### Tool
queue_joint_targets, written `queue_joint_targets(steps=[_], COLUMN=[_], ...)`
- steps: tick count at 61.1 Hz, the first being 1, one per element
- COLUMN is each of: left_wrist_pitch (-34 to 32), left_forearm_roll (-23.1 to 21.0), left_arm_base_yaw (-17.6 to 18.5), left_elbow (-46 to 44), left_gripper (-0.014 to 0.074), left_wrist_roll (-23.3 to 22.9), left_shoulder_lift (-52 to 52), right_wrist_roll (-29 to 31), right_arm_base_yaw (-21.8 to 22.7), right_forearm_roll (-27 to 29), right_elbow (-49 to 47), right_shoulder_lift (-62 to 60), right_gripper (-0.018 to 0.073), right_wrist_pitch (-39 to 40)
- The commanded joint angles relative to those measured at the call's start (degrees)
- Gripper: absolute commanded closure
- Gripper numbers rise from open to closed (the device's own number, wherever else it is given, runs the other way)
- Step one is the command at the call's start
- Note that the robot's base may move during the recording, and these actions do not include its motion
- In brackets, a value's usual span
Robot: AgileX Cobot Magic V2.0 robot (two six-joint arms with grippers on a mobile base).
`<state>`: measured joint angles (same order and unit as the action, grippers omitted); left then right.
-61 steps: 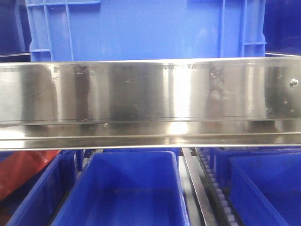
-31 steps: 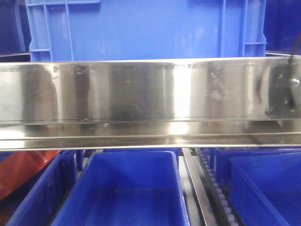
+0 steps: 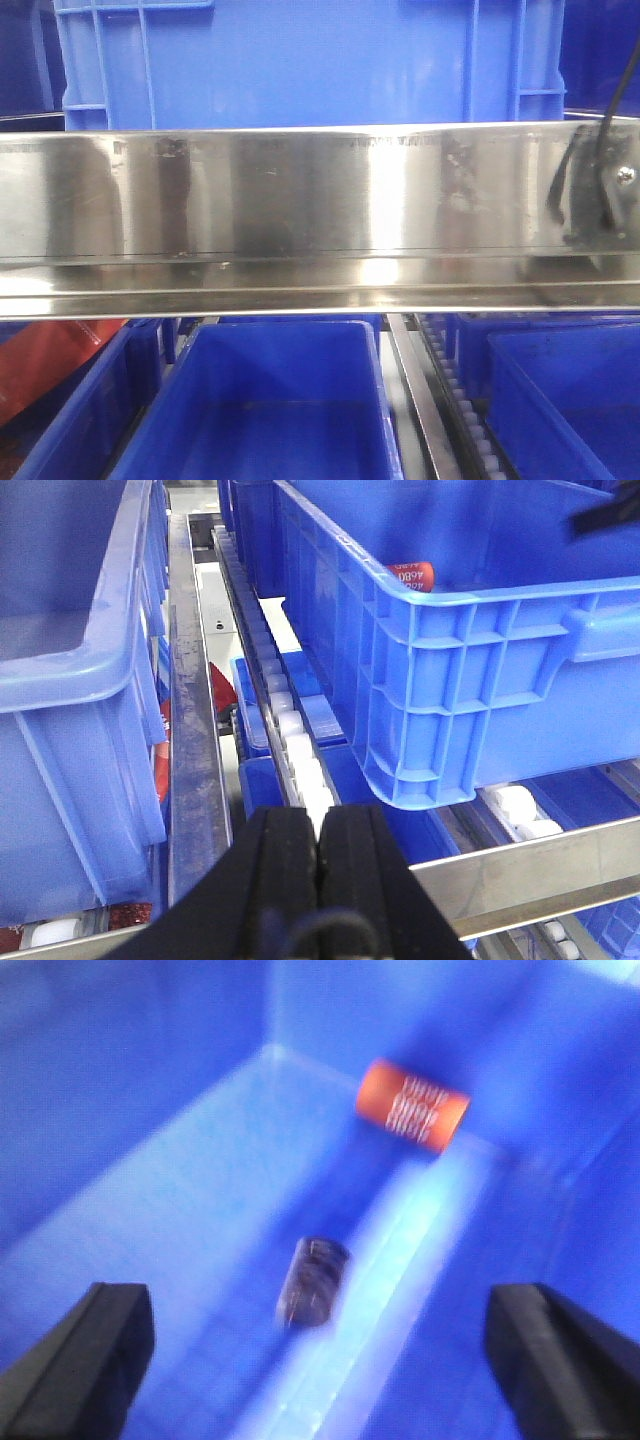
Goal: Place cylindrical capacitor in blue bin on shelf
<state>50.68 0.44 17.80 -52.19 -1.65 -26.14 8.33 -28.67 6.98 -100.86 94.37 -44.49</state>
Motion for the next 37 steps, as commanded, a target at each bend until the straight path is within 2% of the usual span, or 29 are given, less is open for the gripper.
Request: queue_joint_targets(steps=[1,9,17,37], left_wrist_pitch=[-1.1,-1.1,-1.1,-1.1], left_forearm_roll=[-0.44,-0.44,-0.44,-0.44], left_arm_base_yaw=[-0.08,-0.08,-0.08,-0.08], left_elbow=[0.15,0.15,0.15,0.15], left_gripper=[0.0707,0.0707,0.0707,0.0707], left_wrist_roll=[-0.51,-0.51,-0.51,-0.51], left_shoulder_lift=[0.21,0.21,0.21,0.21], right_wrist_roll=[-1.05,-1.34,-1.34,-1.34], right_arm_base_yaw=[0.01,0.12,0.2,5.3], right_forearm_roll=[-0.1,-0.1,-1.34,-1.82], right_elbow=[-0.6,-0.07,4.3,28.92], right_shoulder_lift=[-4.26,-9.73,-16.95,-37.59], right_gripper=[0.0216,0.0516,0.071,0.0718], right_wrist_pitch=[0.35,0.07,2.02,9.51])
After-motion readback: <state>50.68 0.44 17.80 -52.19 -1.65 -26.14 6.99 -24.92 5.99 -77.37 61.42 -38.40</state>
